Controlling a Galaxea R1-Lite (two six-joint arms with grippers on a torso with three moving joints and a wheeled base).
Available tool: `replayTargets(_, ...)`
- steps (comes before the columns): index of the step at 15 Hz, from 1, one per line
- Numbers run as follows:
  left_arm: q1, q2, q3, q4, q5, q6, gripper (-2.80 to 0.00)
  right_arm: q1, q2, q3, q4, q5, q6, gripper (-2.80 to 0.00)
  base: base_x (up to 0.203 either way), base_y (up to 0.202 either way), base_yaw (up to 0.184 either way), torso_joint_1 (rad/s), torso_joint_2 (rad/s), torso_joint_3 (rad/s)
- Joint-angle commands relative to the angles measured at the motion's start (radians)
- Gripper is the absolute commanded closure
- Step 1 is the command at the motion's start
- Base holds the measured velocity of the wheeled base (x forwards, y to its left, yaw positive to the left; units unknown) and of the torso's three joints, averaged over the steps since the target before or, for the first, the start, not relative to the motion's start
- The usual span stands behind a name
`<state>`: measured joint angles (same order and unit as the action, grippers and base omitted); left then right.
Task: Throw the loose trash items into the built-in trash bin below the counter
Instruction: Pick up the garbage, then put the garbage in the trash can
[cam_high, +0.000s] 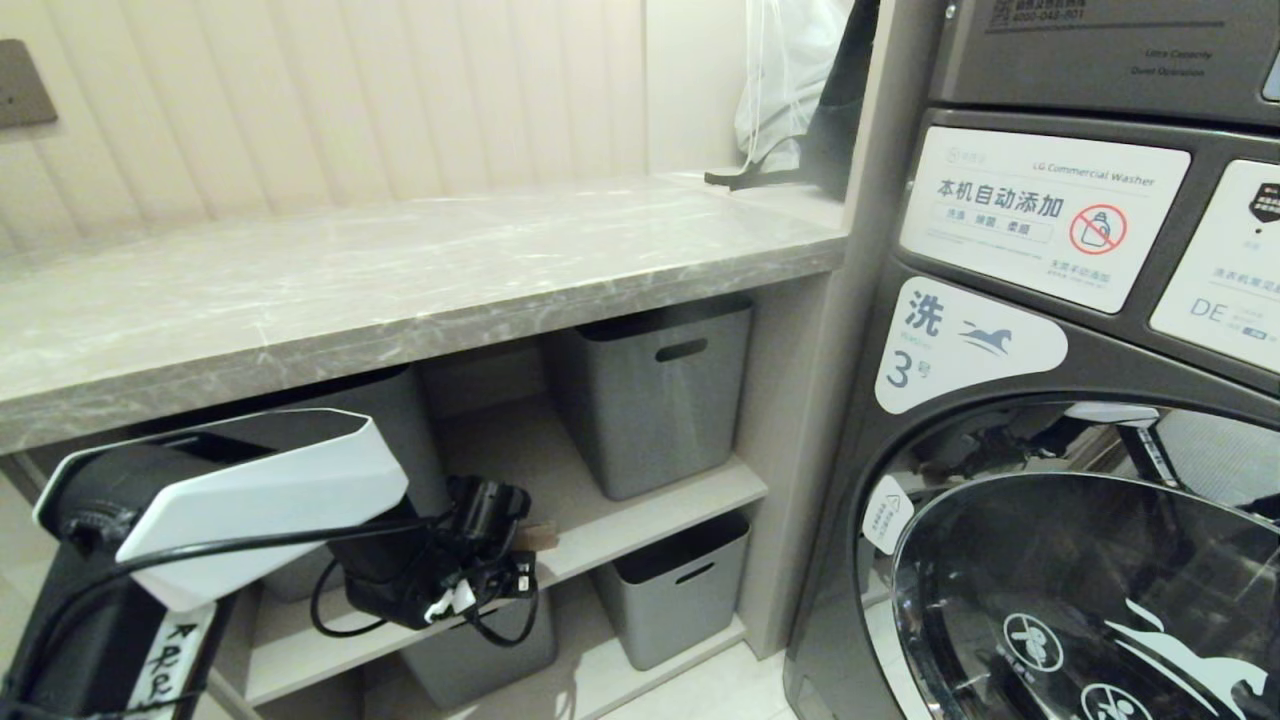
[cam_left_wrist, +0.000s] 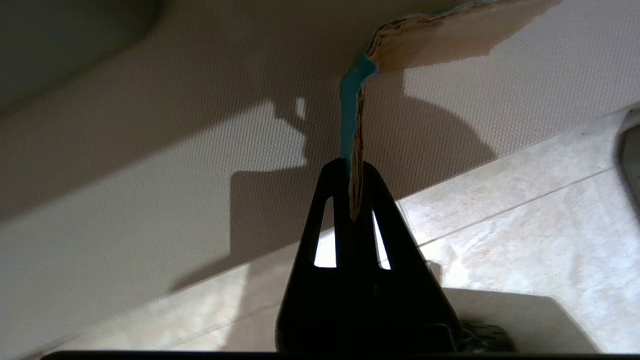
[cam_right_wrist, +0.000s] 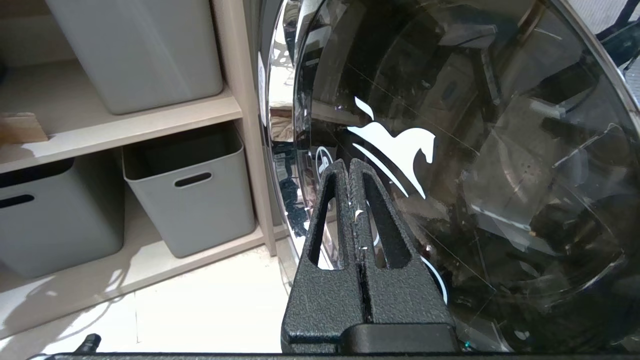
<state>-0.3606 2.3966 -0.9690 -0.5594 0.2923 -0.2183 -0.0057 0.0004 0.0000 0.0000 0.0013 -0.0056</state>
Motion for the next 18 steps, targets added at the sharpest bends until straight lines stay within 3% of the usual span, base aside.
replayTargets(1,0.003,0.006,-0.010,-0.002,0.002,0.000,0.00,0.000,0.000,0.000,0.000,0.000,-0.001,0.00,0.000,0.000,0.000,0.000,0.00,0.000)
replayTargets(4,0.008,-0.009,-0.006,-0.002,0.004,0.007,0.00,0.000,0.000,0.000,0.000,0.000,-0.001,0.00,0.000,0.000,0.000,0.000,0.00,0.000)
replayTargets(7,-0.001,-0.124,0.051,0.002,0.006,0.006,0.00,0.000,0.000,0.000,0.000,0.000,-0.001,0.00,0.000,0.000,0.000,0.000,0.00,0.000)
replayTargets(15,-0.036,-0.788,0.589,-0.005,0.003,0.004,0.00,0.001,0.000,0.000,0.000,0.000,-0.001,0.00,0.000,0.000,0.000,0.000,0.00,0.000)
replayTargets(18,-0.033,-1.042,0.746,-0.006,0.000,0.064,0.00,0.001,0.000,0.000,0.000,0.000,-0.001,0.00,0.000,0.000,0.000,0.000,0.00,0.000)
